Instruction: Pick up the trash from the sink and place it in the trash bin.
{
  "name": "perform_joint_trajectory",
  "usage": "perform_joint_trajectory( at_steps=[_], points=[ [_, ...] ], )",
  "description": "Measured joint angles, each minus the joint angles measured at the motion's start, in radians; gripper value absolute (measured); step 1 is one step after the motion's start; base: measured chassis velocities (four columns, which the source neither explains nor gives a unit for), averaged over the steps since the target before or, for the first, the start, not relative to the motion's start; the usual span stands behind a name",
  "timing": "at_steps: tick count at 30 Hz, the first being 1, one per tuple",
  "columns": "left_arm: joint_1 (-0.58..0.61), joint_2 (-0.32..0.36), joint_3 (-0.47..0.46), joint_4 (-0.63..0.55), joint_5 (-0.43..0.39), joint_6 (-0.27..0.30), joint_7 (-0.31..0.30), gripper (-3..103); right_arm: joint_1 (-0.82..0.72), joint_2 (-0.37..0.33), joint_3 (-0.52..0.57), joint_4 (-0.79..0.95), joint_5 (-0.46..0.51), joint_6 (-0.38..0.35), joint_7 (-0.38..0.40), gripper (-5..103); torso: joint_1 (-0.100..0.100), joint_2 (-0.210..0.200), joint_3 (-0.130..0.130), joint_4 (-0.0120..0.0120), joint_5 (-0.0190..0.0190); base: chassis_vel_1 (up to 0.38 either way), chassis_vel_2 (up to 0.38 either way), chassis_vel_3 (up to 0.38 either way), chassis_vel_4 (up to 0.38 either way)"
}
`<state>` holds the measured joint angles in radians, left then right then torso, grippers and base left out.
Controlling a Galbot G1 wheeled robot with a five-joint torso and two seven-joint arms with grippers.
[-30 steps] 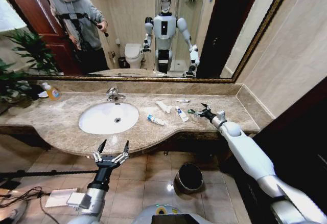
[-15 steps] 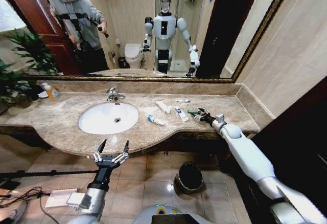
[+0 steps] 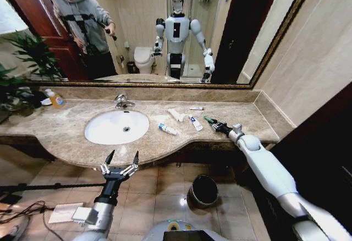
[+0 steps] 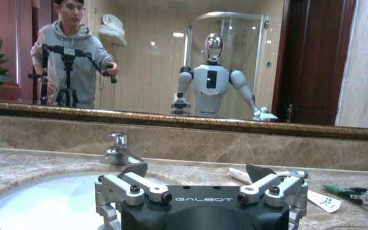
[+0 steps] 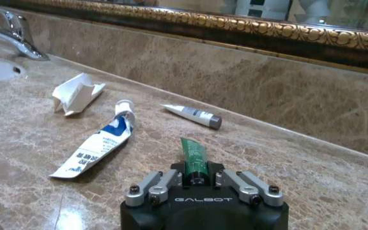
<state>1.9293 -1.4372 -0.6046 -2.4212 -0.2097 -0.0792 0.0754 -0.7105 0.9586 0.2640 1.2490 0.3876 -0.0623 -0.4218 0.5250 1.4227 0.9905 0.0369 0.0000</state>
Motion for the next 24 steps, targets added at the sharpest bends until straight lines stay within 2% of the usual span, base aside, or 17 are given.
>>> perform_joint_trajectory(
  at_steps=[5, 8, 11, 13, 14, 19, 20, 22, 24],
  points=[
    [0.0, 0.0, 0.0, 0.0, 0.0, 0.0, 0.0, 100, -0.041, -0.002, 0.044, 0.045, 0.039, -0.011, 0.023, 21, 0.0, 0.0, 0.0, 0.0001, 0.0, 0.0, 0.0, 0.0, 0.0],
    [0.0, 0.0, 0.0, 0.0, 0.0, 0.0, 0.0, 100, -0.13, -0.014, 0.122, 0.158, 0.106, -0.017, 0.081, 21, 0.0, 0.0, 0.0, -0.0001, -0.0007, 0.0, 0.0, 0.0, 0.0],
    [0.0, 0.0, 0.0, 0.0, 0.0, 0.0, 0.0, 100, -0.181, -0.01, 0.157, 0.214, 0.13, -0.002, 0.116, 21, 0.0, 0.0, 0.0, -0.0001, 0.0, 0.0, 0.0, 0.0, 0.0],
    [0.0, 0.0, 0.0, 0.0, 0.0, 0.0, 0.0, 100, -0.297, 0.001, 0.249, 0.319, 0.163, 0.024, 0.153, 21, 0.0, 0.0, 0.0, 0.0003, -0.0003, 0.0, 0.0, 0.0, 0.0],
    [0.0, 0.0, 0.0, 0.0, 0.0, 0.0, 0.0, 100, -0.297, 0.001, 0.249, 0.319, 0.163, 0.024, 0.153, 21, 0.0, 0.0, 0.0, 0.0003, -0.0003, 0.0, 0.0, 0.0, 0.0],
    [0.0, 0.0, 0.0, 0.0, 0.0, 0.0, 0.0, 100, -0.625, 0.077, 0.455, 0.498, 0.197, 0.101, 0.194, 21, 0.0, 0.0, 0.0, -0.0003, 0.0002, 0.0, 0.0, 0.0, 0.0],
    [0.0, 0.0, 0.0, 0.0, 0.0, 0.0, 0.0, 100, -0.625, 0.077, 0.455, 0.498, 0.197, 0.101, 0.194, 21, 0.0, 0.0, 0.0, -0.0003, 0.0002, 0.0, 0.0, 0.0, 0.0],
    [0.0, 0.0, 0.0, 0.0, 0.0, 0.0, 0.0, 100, -0.752, 0.12, 0.502, 0.532, 0.199, 0.156, 0.203, 21, 0.0, 0.0, 0.0, -0.0005, -0.0002, 0.0, 0.0, 0.0, 0.0],
    [0.0, 0.0, 0.0, 0.0, 0.0, 0.0, 0.0, 100, -0.804, 0.14, 0.51, 0.537, 0.195, 0.182, 0.205, 21, 0.0, 0.0, 0.0, -0.0003, -0.0001, 0.0, 0.0, 0.0, 0.0]
  ],
)
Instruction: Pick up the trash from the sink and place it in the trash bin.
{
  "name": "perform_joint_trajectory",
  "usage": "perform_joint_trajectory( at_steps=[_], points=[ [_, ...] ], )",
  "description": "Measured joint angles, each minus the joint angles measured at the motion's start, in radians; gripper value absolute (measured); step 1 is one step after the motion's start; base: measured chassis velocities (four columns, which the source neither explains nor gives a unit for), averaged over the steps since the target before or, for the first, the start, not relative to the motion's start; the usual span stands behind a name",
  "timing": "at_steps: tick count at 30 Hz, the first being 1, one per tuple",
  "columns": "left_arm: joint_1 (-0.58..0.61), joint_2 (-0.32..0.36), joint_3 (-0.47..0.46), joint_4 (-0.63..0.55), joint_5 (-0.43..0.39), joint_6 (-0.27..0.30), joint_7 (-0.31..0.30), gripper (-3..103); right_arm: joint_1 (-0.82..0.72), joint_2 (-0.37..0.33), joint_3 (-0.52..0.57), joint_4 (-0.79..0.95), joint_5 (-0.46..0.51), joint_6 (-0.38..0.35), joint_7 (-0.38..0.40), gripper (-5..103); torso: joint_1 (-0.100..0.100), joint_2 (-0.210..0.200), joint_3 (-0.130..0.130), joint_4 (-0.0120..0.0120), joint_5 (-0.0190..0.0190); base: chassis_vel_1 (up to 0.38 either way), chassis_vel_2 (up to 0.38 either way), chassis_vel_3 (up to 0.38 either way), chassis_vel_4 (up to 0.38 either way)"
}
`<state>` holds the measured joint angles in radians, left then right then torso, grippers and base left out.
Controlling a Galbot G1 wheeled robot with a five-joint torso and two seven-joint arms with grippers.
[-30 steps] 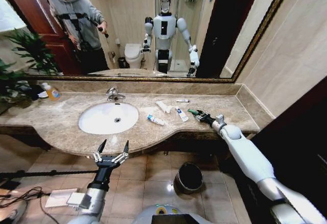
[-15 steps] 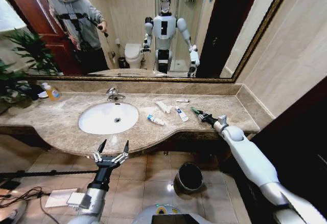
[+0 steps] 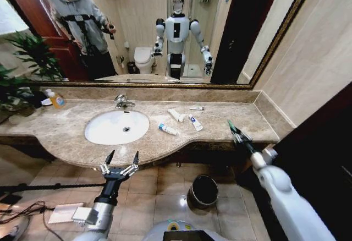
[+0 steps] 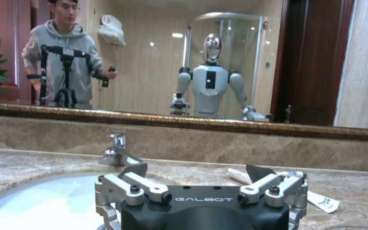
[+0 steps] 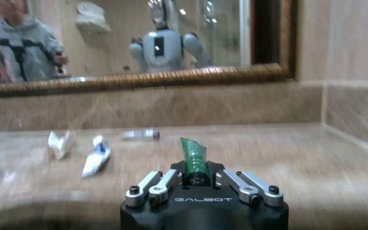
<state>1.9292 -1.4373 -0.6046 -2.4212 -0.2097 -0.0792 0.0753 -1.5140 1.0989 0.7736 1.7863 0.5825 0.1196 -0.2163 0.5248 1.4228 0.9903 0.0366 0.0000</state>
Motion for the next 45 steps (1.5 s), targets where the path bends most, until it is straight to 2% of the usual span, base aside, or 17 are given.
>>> perform_joint_trajectory(
  at_steps=[4, 6, 12, 14, 15, 17, 18, 19, 21, 22, 25, 30, 37, 39, 42, 43, 45],
  points=[
    [0.0, 0.0, 0.0, 0.0, 0.0, 0.0, 0.0, 100, -0.077, 0.047, -0.009, -0.025, -0.039, 0.058, 0.001, 21, 0.0, 0.0, 0.0, 0.0001, -0.0006, 0.0, 0.0, 0.0, 0.0],
    [0.0, 0.0, 0.0, 0.0, 0.0, 0.0, 0.0, 100, -0.097, 0.085, -0.05, -0.101, -0.086, 0.104, 0.005, 21, 0.0, 0.0, 0.0, 0.0001, -0.0002, 0.0, 0.0, 0.0, 0.0],
    [0.0, 0.0, 0.0, 0.0, 0.0, 0.0, 0.0, 100, -0.057, 0.126, -0.122, -0.302, -0.196, 0.163, -0.004, 21, 0.0, 0.0, 0.0, 0.0002, -0.0002, 0.0, 0.0, 0.0, 0.0],
    [0.0, 0.0, 0.0, 0.0, 0.0, 0.0, 0.0, 100, -0.003, 0.143, -0.16, -0.458, -0.274, 0.197, -0.026, 21, 0.0, 0.0, 0.0, 0.0, 0.0005, 0.0, 0.0, 0.0, 0.0],
    [0.0, 0.0, 0.0, 0.0, 0.0, 0.0, 0.0, 100, -0.003, 0.143, -0.16, -0.458, -0.274, 0.197, -0.026, 21, 0.0, 0.0, 0.0, 0.0, 0.0005, 0.0, 0.0, 0.0, 0.0],
    [0.0, 0.0, 0.0, 0.0, 0.0, 0.0, 0.0, 100, 0.072, 0.174, -0.174, -0.647, -0.394, 0.255, -0.034, 21, 0.0, 0.0, 0.0, 0.0004, -0.0002, 0.0, 0.0, 0.0, 0.0],
    [0.0, 0.0, 0.0, 0.0, 0.0, 0.0, 0.0, 100, 0.109, 0.194, -0.173, -0.747, -0.481, 0.301, -0.032, 21, 0.0, 0.0, 0.0, 0.0003, 0.0009, 0.0, 0.0, 0.0, 0.0],
    [0.0, 0.0, 0.0, 0.0, 0.0, 0.0, 0.0, 100, 0.109, 0.194, -0.173, -0.747, -0.481, 0.301, -0.032, 21, 0.0, 0.0, 0.0, 0.0003, 0.0009, 0.0, 0.0, 0.0, 0.0],
    [0.0, 0.0, 0.0, 0.0, 0.0, 0.0, 0.0, 100, 0.162, 0.205, -0.176, -0.903, -0.588, 0.356, -0.031, 21, 0.0, 0.0, 0.0, 0.0003, -0.0009, 0.0, 0.0, 0.0, 0.0],
    [0.0, 0.0, 0.0, 0.0, 0.0, 0.0, 0.0, 100, 0.162, 0.205, -0.176, -0.903, -0.588, 0.356, -0.031, 21, 0.0, 0.0, 0.0, 0.0003, -0.0009, 0.0, 0.0, 0.0, 0.0],
    [0.0, 0.0, 0.0, 0.0, 0.0, 0.0, 0.0, 100, 0.236, 0.217, -0.177, -1.061, -0.68, 0.394, -0.027, 21, 0.0, 0.0, 0.0, 0.0001, 0.0001, 0.0, 0.0, 0.0, 0.0],
    [0.0, 0.0, 0.0, 0.0, 0.0, 0.0, 0.0, 100, 0.326, 0.239, -0.176, -1.19, -0.743, 0.417, -0.013, 21, 0.0, 0.0, 0.0, 0.0003, 0.0001, 0.0, 0.0, 0.0, 0.0],
    [0.0, 0.0, 0.0, 0.0, 0.0, 0.0, 0.0, 100, 0.379, 0.266, -0.181, -1.238, -0.757, 0.413, -0.008, 21, 0.0, 0.0, 0.0, 0.0003, 0.0001, 0.0, 0.0, 0.0, 0.0],
    [0.0, 0.0, 0.0, 0.0, 0.0, 0.0, 0.0, 100, 0.415, 0.284, -0.181, -1.272, -0.795, 0.397, -0.006, 20, 0.0, 0.0, 0.0, 0.0003, 0.0001, 0.0, 0.0, 0.0, 0.0],
    [0.0, 0.0, 0.0, 0.0, 0.0, 0.0, 0.0, 100, 0.437, 0.287, -0.178, -1.309, -0.825, 0.406, 0.015, 36, 0.0, 0.0, 0.0, 0.0003, -0.0002, 0.0, 0.0, 0.0, 0.0],
    [0.0, 0.0, 0.0, 0.0, 0.0, 0.0, 0.0, 100, 0.437, 0.287, -0.178, -1.309, -0.825, 0.406, 0.015, 36, 0.0, 0.0, 0.0, 0.0003, -0.0002, 0.0, 0.0, 0.0, 0.0],
    [0.0, 0.0, 0.0, 0.0, 0.0, 0.0, 0.0, 100, 0.44, 0.288, -0.178, -1.312, -0.827, 0.408, 0.035, 47, 0.0, 0.0, 0.0, 0.0003, 0.0, 0.0, 0.0, 0.0, 0.0]
  ],
)
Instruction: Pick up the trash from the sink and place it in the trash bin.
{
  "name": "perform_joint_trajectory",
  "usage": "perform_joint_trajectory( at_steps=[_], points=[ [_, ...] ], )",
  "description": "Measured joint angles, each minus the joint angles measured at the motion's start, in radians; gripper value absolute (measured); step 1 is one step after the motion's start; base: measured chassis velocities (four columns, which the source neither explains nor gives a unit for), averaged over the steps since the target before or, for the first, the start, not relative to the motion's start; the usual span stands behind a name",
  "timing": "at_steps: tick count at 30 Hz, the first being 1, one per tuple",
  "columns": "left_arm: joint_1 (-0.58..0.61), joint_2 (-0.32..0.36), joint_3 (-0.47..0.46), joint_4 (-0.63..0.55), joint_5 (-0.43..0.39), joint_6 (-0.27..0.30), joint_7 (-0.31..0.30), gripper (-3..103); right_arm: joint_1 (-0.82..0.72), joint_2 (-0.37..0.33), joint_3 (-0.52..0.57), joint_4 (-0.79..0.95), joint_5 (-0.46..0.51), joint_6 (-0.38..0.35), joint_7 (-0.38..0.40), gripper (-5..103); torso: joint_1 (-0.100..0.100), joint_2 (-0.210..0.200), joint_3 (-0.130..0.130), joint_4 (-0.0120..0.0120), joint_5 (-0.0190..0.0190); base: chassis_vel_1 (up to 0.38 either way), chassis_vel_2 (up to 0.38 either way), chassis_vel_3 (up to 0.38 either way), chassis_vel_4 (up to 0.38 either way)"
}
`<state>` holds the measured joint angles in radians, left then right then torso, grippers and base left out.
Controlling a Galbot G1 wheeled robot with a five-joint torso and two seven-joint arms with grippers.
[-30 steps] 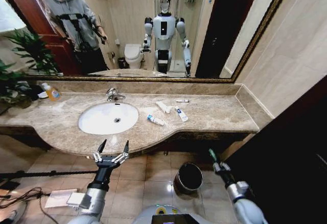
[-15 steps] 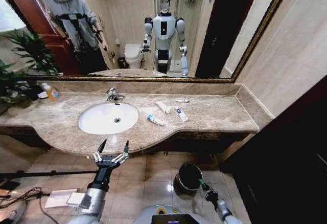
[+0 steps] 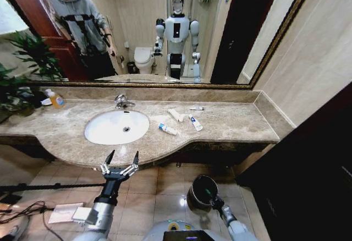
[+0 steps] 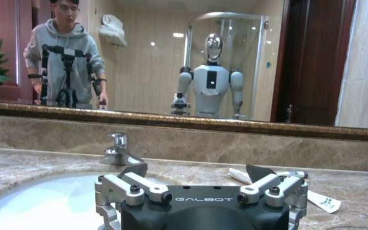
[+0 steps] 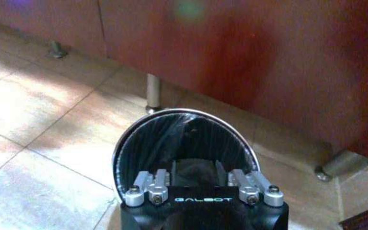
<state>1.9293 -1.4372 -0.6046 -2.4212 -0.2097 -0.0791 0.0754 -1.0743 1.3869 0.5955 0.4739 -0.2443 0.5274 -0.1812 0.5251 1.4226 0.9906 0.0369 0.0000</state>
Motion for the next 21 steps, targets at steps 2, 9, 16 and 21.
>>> perform_joint_trajectory(
  at_steps=[2, 9, 16, 21],
  points=[
    [0.0, 0.0, 0.0, 0.0, 0.0, 0.0, 0.0, 100, -0.004, -0.005, -0.001, 0.006, 0.002, 0.0, 0.005, 52, 0.0, 0.0, 0.0, 0.0, -0.0001, 0.0, 0.0, 0.0, 0.0],
    [0.0, 0.0, 0.0, 0.0, 0.0, 0.0, 0.0, 100, -0.06, -0.018, 0.0, 0.143, 0.051, -0.07, 0.07, 79, 0.0, 0.0, 0.0, -0.0001, -0.0001, 0.0, 0.0, 0.0, 0.0],
    [0.0, 0.0, 0.0, 0.0, 0.0, 0.0, 0.0, 100, -0.123, -0.028, 0.001, 0.319, 0.111, -0.062, 0.246, 99, 0.0, 0.0, 0.0, 0.0, 0.0, 0.0, 0.0, 0.0, 0.0],
    [0.0, 0.0, 0.0, 0.0, 0.0, 0.0, 0.0, 100, -0.237, -0.066, 0.011, 0.554, 0.183, -0.118, 0.272, 100, 0.0, 0.0, 0.0, -0.0001, -0.0005, 0.0, 0.0, 0.0, 0.0]
  ],
)
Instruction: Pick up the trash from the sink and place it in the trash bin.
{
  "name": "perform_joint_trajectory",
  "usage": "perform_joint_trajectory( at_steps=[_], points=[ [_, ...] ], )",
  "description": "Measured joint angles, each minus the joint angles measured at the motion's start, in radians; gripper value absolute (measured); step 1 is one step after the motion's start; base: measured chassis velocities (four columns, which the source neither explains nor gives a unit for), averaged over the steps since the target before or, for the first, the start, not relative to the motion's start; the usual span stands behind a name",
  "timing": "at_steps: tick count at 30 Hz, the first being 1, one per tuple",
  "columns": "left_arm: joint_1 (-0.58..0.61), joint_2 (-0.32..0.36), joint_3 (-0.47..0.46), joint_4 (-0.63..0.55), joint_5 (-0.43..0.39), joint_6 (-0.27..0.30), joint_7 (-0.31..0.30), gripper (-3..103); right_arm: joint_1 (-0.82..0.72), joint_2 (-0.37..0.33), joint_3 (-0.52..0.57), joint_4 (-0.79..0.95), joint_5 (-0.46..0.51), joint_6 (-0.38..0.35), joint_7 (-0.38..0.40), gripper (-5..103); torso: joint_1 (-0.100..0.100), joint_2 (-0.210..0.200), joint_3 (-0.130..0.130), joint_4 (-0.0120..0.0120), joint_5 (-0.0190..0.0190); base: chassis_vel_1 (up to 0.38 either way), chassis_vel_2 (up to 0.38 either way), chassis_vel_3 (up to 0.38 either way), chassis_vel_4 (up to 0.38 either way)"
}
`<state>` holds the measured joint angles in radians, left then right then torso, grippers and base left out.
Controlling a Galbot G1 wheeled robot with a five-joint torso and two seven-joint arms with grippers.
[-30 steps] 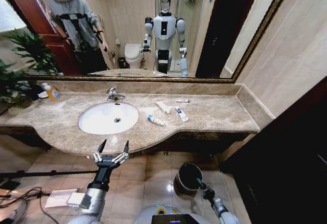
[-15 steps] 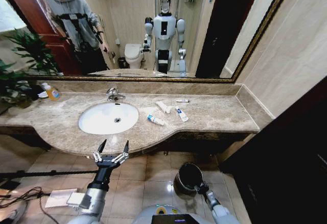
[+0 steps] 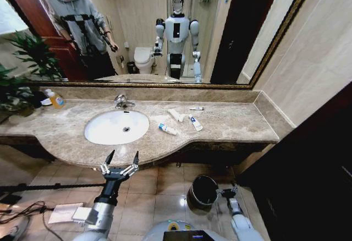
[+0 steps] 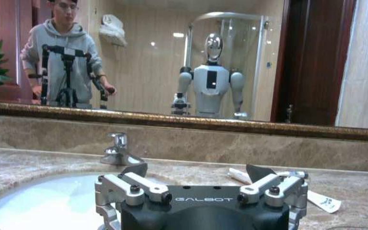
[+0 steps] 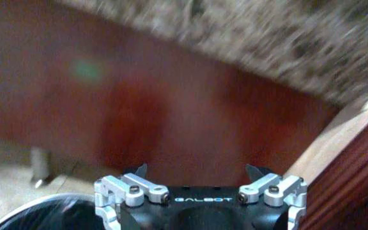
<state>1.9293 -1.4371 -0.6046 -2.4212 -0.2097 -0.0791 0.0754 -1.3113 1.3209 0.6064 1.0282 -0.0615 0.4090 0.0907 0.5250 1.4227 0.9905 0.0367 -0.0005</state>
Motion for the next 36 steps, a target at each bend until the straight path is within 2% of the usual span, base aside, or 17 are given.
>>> perform_joint_trajectory(
  at_steps=[3, 4, 6, 7, 10, 11, 13, 16, 18, 20, 23, 24, 26, 28, 36],
  points=[
    [0.0, 0.0, 0.0, 0.0, 0.0, 0.0, 0.0, 100, -0.091, -0.013, 0.031, 0.196, 0.045, -0.051, -0.002, 100, 0.0, 0.0, 0.0, 0.0001, 0.0005, 0.0, 0.0, 0.0, 0.0],
    [0.0, 0.0, 0.0, 0.0, 0.0, 0.0, 0.0, 100, -0.091, -0.013, 0.031, 0.196, 0.045, -0.051, -0.002, 100, 0.0, 0.0, 0.0, 0.0001, 0.0005, 0.0, 0.0, 0.0, 0.0],
    [0.0, 0.0, 0.0, 0.0, 0.0, 0.0, 0.0, 100, -0.167, -0.02, 0.06, 0.358, 0.097, -0.091, 0.003, 100, 0.0, 0.0, 0.0, -0.0001, 0.0005, 0.0, 0.0, 0.0, 0.0],
    [0.0, 0.0, 0.0, 0.0, 0.0, 0.0, 0.0, 100, -0.167, -0.02, 0.06, 0.358, 0.097, -0.091, 0.003, 100, 0.0, 0.0, 0.0, -0.0001, 0.0005, 0.0, 0.0, 0.0, 0.0],
    [0.0, 0.0, 0.0, 0.0, 0.0, 0.0, 0.0, 100, -0.255, -0.017, 0.114, 0.593, 0.15, -0.12, 0.001, 100, 0.0, 0.0, 0.0, 0.0, 0.0003, 0.0, 0.0, 0.0, 0.0],
    [0.0, 0.0, 0.0, 0.0, 0.0, 0.0, 0.0, 100, -0.255, -0.017, 0.114, 0.593, 0.15, -0.12, 0.001, 100, 0.0, 0.0, 0.0, 0.0, 0.0003, 0.0, 0.0, 0.0, 0.0],
    [0.0, 0.0, 0.0, 0.0, 0.0, 0.0, 0.0, 100, -0.288, -0.017, 0.142, 0.721, 0.179, -0.145, -0.022, 100, 0.0, 0.0, 0.0, 0.0, 0.0003, 0.0, 0.0, 0.0, 0.0],
    [0.0, 0.0, 0.0, 0.0, 0.0, 0.0, 0.0, 100, -0.3, -0.034, 0.145, 0.823, 0.215, -0.182, -0.033, 100, 0.0, 0.0, 0.0, -0.0001, 0.0006, 0.0, 0.0, 0.0, 0.0],
    [0.0, 0.0, 0.0, 0.0, 0.0, 0.0, 0.0, 100, -0.28, -0.088, 0.125, 0.908, 0.265, -0.238, -0.055, 100, 0.0, 0.0, 0.0, -0.0002, 0.0002, 0.0, 0.0, 0.0, 0.0],
    [0.0, 0.0, 0.0, 0.0, 0.0, 0.0, 0.0, 100, -0.257, -0.108, 0.114, 0.924, 0.28, -0.255, -0.063, 100, 0.0, 0.0, 0.0, -0.0001, 0.0004, 0.0, 0.0, 0.0, 0.0],
    [0.0, 0.0, 0.0, 0.0, 0.0, 0.0, 0.0, 100, -0.176, -0.161, 0.067, 0.961, 0.358, -0.337, -0.098, 100, 0.0, 0.0, 0.0, 0.0002, 0.0004, 0.0, 0.0, 0.0, 0.0],
    [0.0, 0.0, 0.0, 0.0, 0.0, 0.0, 0.0, 100, -0.176, -0.161, 0.067, 0.961, 0.358, -0.337, -0.098, 100, 0.0, 0.0, 0.0, 0.0002, 0.0004, 0.0, 0.0, 0.0, 0.0],
    [0.0, 0.0, 0.0, 0.0, 0.0, 0.0, 0.0, 100, -0.132, -0.187, 0.03, 0.981, 0.412, -0.399, -0.116, 100, 0.0, 0.0, 0.0, 0.0002, 0.0004, 0.0, 0.0, 0.0, 0.0],
    [0.0, 0.0, 0.0, 0.0, 0.0, 0.0, 0.0, 100, -0.088, -0.207, -0.012, 0.979, 0.439, -0.428, -0.125, 100, 0.0, 0.0, 0.0, 0.0002, 0.0004, 0.0, 0.0, 0.0, 0.0],
    [0.0, 0.0, 0.0, 0.0, 0.0, 0.0, 0.0, 100, 0.07, -0.239, -0.163, 0.862, 0.467, -0.483, -0.133, 100, 0.0, 0.0, 0.0, 0.0001, 0.0004, 0.0, 0.0, 0.0, 0.0]
  ],
)
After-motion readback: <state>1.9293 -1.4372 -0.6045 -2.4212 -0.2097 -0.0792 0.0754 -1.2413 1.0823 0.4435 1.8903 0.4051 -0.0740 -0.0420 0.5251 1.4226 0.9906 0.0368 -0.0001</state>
